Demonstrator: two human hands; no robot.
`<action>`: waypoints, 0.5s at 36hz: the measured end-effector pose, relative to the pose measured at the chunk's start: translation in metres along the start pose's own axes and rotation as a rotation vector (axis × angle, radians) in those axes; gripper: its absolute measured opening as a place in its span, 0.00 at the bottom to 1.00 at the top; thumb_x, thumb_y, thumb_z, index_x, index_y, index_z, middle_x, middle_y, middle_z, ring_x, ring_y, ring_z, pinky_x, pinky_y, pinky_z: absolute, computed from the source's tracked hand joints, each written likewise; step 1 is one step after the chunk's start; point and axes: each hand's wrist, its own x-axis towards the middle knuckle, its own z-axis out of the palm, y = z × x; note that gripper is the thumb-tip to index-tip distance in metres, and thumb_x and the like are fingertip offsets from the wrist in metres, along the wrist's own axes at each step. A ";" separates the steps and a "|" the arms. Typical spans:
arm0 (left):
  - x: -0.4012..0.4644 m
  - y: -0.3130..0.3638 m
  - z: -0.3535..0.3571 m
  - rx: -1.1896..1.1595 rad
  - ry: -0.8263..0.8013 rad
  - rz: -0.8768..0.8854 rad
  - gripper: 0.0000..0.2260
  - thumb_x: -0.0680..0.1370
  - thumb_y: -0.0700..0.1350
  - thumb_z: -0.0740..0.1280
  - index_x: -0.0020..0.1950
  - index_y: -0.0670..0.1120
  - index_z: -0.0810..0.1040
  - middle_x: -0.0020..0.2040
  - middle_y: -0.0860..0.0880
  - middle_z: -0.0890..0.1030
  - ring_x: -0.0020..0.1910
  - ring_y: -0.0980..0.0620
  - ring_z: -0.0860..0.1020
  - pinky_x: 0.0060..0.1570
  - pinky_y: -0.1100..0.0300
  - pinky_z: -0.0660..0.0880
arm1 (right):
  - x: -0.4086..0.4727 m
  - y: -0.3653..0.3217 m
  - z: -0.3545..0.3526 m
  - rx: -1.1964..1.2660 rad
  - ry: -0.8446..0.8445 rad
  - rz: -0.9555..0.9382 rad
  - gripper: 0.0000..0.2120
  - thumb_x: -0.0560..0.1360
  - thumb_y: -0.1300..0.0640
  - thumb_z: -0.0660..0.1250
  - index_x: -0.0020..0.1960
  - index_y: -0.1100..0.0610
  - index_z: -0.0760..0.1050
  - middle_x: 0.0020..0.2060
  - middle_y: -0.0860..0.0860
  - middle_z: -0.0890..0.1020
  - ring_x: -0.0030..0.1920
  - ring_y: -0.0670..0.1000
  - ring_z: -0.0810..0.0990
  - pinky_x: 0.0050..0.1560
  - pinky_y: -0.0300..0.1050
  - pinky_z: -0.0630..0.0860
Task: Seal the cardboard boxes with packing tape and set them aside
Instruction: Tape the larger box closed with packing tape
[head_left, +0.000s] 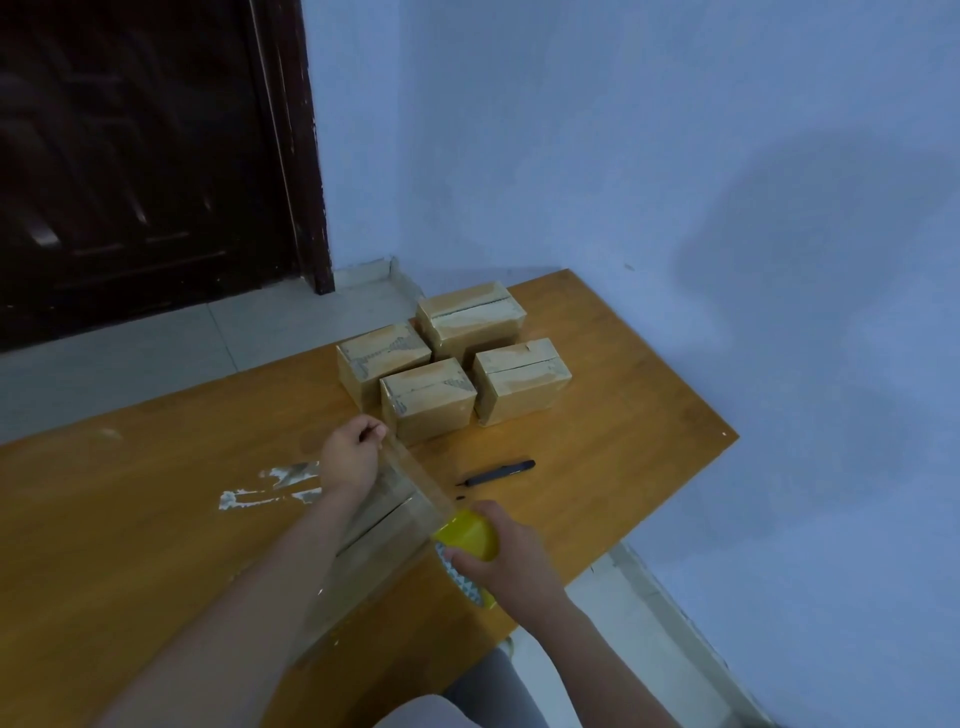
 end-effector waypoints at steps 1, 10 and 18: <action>0.000 0.000 0.000 -0.003 -0.006 -0.004 0.06 0.80 0.40 0.63 0.45 0.44 0.78 0.40 0.48 0.77 0.39 0.51 0.72 0.36 0.61 0.65 | 0.001 0.001 0.001 0.007 -0.004 0.008 0.28 0.71 0.40 0.69 0.67 0.45 0.65 0.47 0.45 0.77 0.43 0.45 0.78 0.42 0.41 0.78; 0.000 0.001 0.001 -0.042 0.006 -0.033 0.07 0.79 0.38 0.64 0.42 0.43 0.77 0.35 0.50 0.75 0.35 0.54 0.71 0.33 0.62 0.65 | 0.000 0.004 0.002 0.038 -0.005 0.014 0.27 0.71 0.41 0.70 0.66 0.44 0.65 0.47 0.45 0.76 0.43 0.43 0.76 0.40 0.36 0.75; 0.002 -0.001 0.000 -0.040 -0.010 -0.040 0.06 0.79 0.39 0.64 0.43 0.44 0.78 0.37 0.50 0.76 0.36 0.54 0.71 0.36 0.62 0.66 | 0.002 0.005 0.003 0.072 -0.023 0.022 0.25 0.72 0.42 0.70 0.66 0.45 0.66 0.42 0.44 0.77 0.39 0.44 0.79 0.39 0.39 0.78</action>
